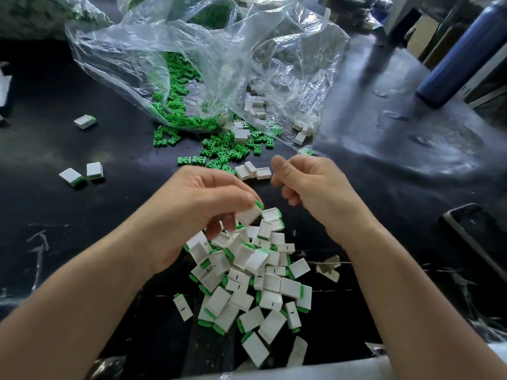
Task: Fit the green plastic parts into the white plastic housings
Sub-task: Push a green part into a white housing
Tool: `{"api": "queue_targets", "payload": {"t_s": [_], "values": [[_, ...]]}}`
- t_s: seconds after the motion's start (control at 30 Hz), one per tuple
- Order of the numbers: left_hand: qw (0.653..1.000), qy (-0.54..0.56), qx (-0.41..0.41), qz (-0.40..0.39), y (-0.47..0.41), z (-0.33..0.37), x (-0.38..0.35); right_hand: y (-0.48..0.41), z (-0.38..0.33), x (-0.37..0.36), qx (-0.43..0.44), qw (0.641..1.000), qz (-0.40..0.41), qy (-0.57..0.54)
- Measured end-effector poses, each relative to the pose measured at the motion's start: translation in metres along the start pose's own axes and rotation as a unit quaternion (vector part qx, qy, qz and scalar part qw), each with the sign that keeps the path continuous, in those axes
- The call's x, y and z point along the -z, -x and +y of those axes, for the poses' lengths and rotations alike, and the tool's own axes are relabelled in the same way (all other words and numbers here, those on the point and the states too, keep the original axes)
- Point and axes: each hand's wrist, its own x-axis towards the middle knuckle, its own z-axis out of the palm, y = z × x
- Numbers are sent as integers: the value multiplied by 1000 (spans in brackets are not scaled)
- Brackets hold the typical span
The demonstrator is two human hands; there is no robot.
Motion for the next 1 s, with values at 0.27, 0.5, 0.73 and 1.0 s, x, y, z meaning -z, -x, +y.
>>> {"api": "queue_targets", "payload": {"t_s": [0.27, 0.5, 0.73, 1.0], "values": [[991, -118, -14, -58, 6, -1, -12, -17, 21, -14, 89, 967, 91, 221], [994, -102, -29, 22, 5, 1, -10, -26, 28, -19, 112, 938, 34, 326], [986, 14, -10, 168, -5, -4, -4, -25, 29, -12, 97, 972, 71, 201], [978, 59, -18, 198, -8, -6, -3, -3, 6, -27, 199, 975, 67, 65]]}}
